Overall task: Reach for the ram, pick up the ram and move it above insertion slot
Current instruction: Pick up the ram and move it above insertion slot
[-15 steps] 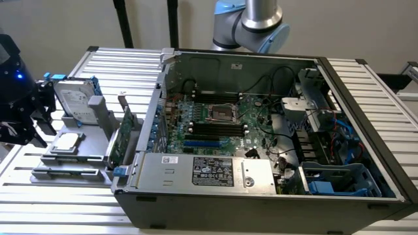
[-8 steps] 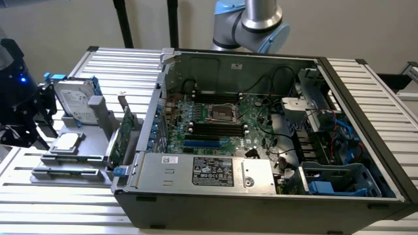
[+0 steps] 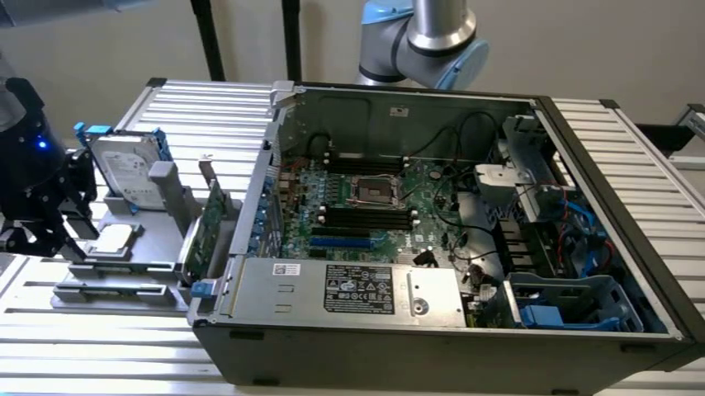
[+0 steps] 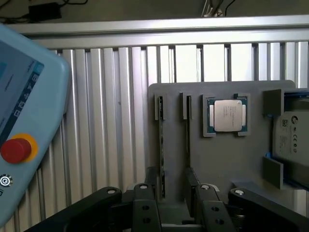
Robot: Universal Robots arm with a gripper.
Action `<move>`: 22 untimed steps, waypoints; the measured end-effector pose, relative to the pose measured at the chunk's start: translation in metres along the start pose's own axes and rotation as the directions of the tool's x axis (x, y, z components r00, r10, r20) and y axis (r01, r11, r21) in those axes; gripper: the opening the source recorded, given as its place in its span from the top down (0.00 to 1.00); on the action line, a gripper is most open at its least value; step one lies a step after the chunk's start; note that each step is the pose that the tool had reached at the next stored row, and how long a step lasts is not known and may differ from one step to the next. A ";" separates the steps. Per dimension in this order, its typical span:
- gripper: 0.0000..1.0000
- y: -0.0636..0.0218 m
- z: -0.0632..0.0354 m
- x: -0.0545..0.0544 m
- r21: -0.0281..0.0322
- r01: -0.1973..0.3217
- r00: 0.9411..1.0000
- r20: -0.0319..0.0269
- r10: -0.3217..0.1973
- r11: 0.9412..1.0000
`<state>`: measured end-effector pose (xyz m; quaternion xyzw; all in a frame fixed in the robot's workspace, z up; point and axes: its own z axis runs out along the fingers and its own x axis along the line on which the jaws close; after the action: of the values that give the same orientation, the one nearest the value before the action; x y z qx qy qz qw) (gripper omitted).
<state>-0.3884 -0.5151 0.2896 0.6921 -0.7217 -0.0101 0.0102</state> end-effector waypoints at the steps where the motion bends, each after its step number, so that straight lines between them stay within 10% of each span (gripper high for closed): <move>1: 0.64 -0.0002 0.0010 0.001 0.000 0.001 1.000 0.000 -0.001 1.000; 22: 0.64 -0.0049 0.0239 0.005 0.006 0.026 1.000 -0.001 -0.026 1.000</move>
<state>-0.3844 -0.5206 0.2655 0.7014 -0.7127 -0.0079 0.0081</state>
